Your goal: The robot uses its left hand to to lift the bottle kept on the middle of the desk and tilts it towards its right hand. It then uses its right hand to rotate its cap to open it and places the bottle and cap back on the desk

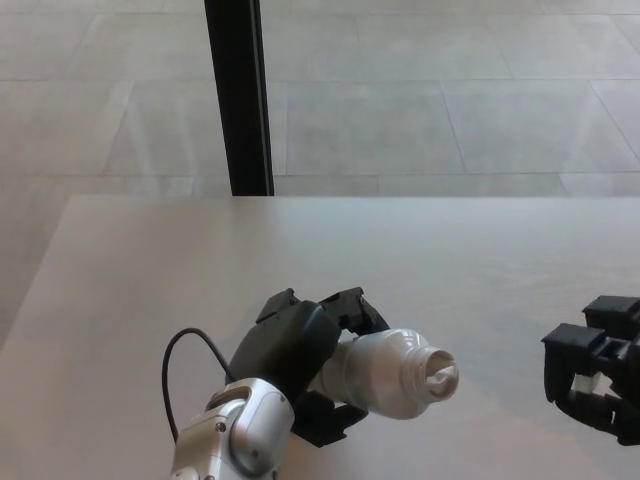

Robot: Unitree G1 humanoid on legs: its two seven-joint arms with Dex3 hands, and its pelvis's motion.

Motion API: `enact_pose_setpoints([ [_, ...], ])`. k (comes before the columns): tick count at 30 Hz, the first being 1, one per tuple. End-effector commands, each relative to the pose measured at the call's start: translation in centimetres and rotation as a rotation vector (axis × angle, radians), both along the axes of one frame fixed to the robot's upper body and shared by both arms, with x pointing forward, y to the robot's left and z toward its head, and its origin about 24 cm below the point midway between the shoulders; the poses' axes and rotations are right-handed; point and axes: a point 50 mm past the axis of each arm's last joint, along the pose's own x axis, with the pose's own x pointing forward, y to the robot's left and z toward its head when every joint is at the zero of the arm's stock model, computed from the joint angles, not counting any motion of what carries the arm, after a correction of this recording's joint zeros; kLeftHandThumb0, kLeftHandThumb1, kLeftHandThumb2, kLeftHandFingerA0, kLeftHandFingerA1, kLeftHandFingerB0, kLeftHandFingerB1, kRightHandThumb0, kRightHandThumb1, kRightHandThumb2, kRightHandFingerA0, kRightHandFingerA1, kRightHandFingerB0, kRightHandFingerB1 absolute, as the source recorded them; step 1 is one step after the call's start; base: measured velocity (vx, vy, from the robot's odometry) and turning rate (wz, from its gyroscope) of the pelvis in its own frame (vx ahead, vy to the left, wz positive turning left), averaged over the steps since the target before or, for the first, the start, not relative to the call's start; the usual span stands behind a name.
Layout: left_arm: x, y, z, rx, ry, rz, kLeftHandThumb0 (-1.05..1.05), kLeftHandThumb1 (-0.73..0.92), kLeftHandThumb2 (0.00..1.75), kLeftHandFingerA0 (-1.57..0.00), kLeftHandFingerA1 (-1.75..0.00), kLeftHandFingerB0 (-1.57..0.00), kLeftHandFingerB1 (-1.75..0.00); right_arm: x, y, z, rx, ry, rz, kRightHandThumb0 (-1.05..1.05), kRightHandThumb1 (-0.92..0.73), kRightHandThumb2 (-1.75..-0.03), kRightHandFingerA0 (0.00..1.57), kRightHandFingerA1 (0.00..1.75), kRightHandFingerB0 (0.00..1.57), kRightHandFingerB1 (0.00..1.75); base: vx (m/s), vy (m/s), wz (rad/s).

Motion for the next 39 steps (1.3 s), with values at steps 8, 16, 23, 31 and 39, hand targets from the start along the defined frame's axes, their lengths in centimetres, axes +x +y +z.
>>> enact_pose_setpoints([
  [8,-1.2,0.9,-2.9,0.0,0.15,0.051,0.21,0.68,1.05,-0.84,-1.73,-0.73,-1.39,1.6,0.1,-6.5,-0.276,0.621,-0.337,-0.46,-0.75,-0.62,0.76,1.12,0.48,0.43,0.0,0.0,0.0],
  [16,-1.5,1.1,-3.5,-0.156,0.23,0.151,0.18,0.7,1.13,-1.18,-1.62,-0.85,-1.28,1.3,0.4,-6.2,-0.342,0.79,-0.323,-0.94,-0.64,-0.99,0.0,0.1,0.09,0.31,0.0,0.0,0.0],
  [23,-2.1,1.3,-4.0,-0.4,0.327,0.276,0.2,0.82,1.28,-0.96,-1.75,-0.72,-1.58,0.5,-0.1,-5.5,-0.403,0.859,-0.306,-1.05,-0.63,-1.02,0.0,0.2,0.03,0.19,0.0,0.0,0.0],
  [31,-3.4,1.8,-5.2,-0.671,0.445,0.417,0.03,0.91,1.46,-0.94,-1.2,-0.82,-1.13,0.1,-1.3,-4.6,-0.333,0.843,-0.33,-1.05,-0.61,-0.9,0.0,0.0,0.0,0.12,0.0,0.0,0.0],
  [39,-5.1,2.3,-6.7,-1.083,0.535,0.624,-0.16,0.92,1.25,-0.92,-1.75,-0.49,-1.75,0.0,-3.9,-2.6,-0.127,0.755,-0.426,-1.05,-0.73,-0.96,0.0,0.0,0.0,0.1,0.0,0.0,0.0],
])
